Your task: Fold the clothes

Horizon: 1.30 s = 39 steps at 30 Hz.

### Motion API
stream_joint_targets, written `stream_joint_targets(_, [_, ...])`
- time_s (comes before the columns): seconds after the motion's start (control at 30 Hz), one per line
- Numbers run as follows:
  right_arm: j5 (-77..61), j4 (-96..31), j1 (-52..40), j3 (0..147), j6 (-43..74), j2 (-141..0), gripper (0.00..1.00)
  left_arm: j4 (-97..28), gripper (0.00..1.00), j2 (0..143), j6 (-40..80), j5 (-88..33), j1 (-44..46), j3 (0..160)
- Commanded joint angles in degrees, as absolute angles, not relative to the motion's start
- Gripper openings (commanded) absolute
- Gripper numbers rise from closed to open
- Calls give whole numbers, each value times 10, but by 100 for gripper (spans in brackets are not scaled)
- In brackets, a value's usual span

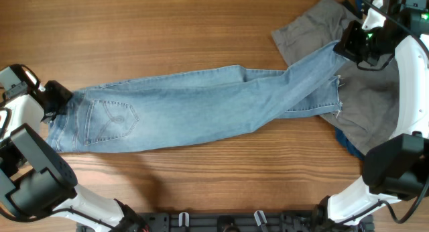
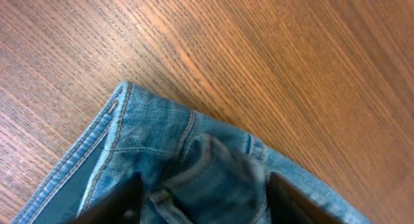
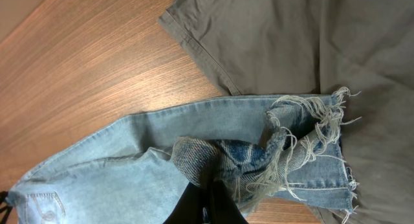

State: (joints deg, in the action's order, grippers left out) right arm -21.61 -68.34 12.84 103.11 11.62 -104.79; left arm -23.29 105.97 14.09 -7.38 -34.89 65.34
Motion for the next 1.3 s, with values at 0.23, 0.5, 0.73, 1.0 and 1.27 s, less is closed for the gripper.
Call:
stream_joint_targets(0.23, [-218, -677, 128, 1032, 106, -1033, 4, -261, 4, 1013, 157, -79, -371, 701])
stream_joint_targets(0.5, [-169, -717, 163, 1032, 206, -1033, 4, -327, 4, 920, 199, -85, -467, 734])
stream_joint_targets(0.73, [-85, -755, 163, 1008, 208, -1039, 4, -308, 4, 932, 200, -85, -466, 734])
stream_joint_targets(1.0, [-85, -763, 163, 1007, 210, -1063, 4, -262, 4, 989, 198, -96, -438, 734])
stream_joint_targets(1.27, [-25, -801, 163, 1007, 230, -1068, 4, -225, 5, 1016, 198, -96, -417, 734])
